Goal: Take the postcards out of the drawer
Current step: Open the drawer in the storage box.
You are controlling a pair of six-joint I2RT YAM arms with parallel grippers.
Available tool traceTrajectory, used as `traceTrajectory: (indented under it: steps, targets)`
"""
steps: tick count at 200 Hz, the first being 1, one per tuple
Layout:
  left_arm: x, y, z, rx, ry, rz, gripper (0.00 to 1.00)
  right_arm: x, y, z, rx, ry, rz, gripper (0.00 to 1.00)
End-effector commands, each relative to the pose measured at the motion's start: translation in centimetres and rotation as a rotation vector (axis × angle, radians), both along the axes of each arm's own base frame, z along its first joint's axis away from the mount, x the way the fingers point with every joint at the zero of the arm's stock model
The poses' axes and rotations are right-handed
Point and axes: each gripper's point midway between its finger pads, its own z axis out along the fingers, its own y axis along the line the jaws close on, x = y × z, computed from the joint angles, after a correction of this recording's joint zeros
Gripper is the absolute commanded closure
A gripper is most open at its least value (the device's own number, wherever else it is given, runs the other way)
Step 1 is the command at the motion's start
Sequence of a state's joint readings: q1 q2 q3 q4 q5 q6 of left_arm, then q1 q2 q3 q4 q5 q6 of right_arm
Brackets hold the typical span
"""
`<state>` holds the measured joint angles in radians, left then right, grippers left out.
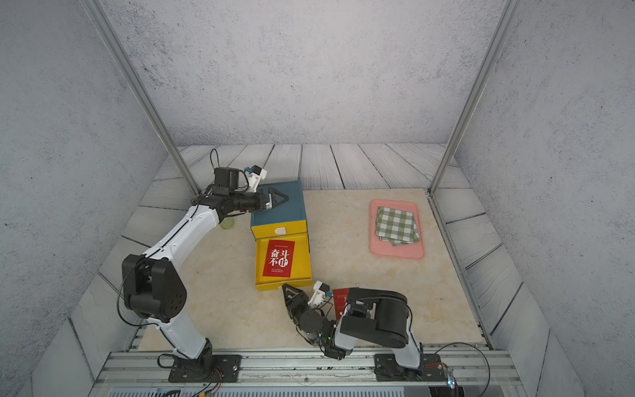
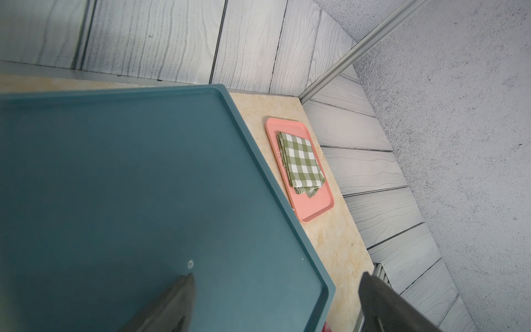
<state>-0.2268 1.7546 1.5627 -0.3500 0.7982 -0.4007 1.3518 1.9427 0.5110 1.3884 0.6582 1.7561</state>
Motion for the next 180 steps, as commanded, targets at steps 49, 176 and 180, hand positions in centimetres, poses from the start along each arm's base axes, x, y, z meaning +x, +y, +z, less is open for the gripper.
traceTrajectory:
  steps: [49, 176, 180]
  targets:
    - [-0.7, 0.7, -3.0, 0.04, 0.102, 0.026, 0.04, 0.4, 0.2, -0.6, -0.026, -0.008, -0.002, 0.51]
    - [-0.7, 0.7, -3.1, 0.039, 0.107, 0.03, 0.04, 1.2, -1.0, -0.1, -0.033, -0.025, -0.038, 0.48]
    - [-0.7, 0.7, -3.1, 0.039, 0.107, 0.03, 0.04, 1.2, -1.0, 0.0, -0.03, -0.026, -0.038, 0.48]
